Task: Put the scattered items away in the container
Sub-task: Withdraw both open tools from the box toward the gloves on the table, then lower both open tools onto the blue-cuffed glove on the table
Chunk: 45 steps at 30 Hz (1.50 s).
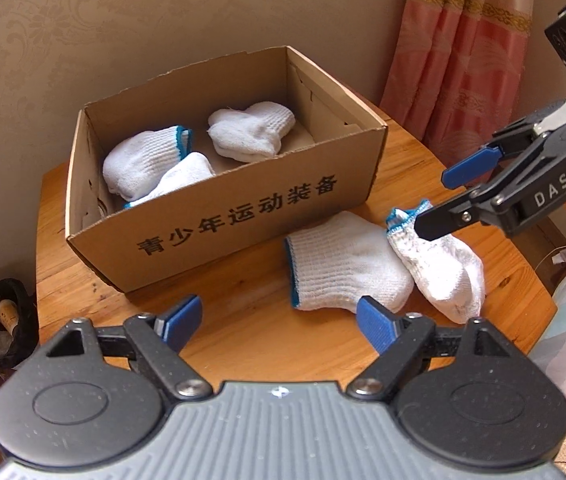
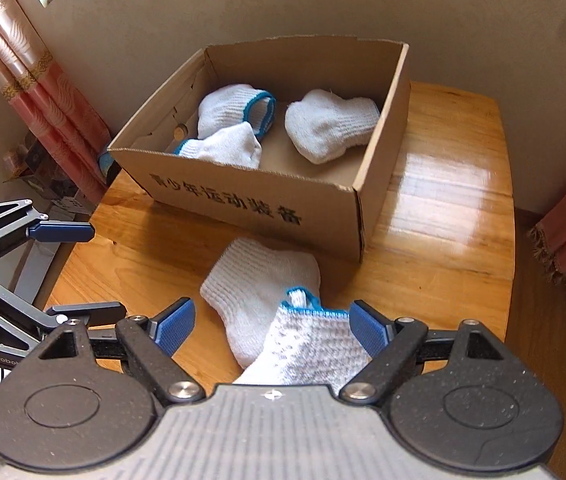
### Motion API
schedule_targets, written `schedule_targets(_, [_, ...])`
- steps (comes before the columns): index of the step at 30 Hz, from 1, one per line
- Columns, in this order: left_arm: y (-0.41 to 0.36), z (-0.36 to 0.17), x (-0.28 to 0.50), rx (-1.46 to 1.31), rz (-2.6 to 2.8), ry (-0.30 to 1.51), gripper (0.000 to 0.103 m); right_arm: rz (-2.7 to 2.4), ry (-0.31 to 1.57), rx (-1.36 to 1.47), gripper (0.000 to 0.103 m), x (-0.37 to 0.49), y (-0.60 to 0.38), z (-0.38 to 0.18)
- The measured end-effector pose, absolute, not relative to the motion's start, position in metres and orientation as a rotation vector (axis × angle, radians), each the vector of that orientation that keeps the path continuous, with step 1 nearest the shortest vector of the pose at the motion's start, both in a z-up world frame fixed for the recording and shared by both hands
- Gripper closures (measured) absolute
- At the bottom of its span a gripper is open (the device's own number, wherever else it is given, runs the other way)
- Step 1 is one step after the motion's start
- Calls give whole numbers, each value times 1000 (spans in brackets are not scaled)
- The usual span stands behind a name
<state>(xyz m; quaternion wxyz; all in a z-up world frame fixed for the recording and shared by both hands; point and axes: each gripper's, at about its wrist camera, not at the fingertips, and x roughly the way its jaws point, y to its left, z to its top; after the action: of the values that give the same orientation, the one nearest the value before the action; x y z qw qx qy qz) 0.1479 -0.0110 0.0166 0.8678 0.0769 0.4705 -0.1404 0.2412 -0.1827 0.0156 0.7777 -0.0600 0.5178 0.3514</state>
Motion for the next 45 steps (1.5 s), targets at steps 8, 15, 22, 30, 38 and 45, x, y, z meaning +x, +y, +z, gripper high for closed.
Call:
schedule_targets(8, [-25,4,139,163,-273,1000,19,712,1133,-129,15,238,-198,-9])
schedule_targets(15, [-30,-4,133,163,-258,1017,19,711,1186,-87,15,250,-199,-38])
schedule_targets(22, [-27,-12,129,139,-242,1040,19,735,1225,-39,15,248,-197,-54])
schedule_targets(30, [-22,-13,124,115,-237,1044,19,824,1164,-152,20,224,-179,-45])
schedule_targets(38, [-19,-13,117,110,-247,1042,18,983,1164,-155,20,204,-156,-34])
schedule_targets(45, [-20,-16,115,84,-321,1033,19,943,1152,-117,20,206,-164,-26])
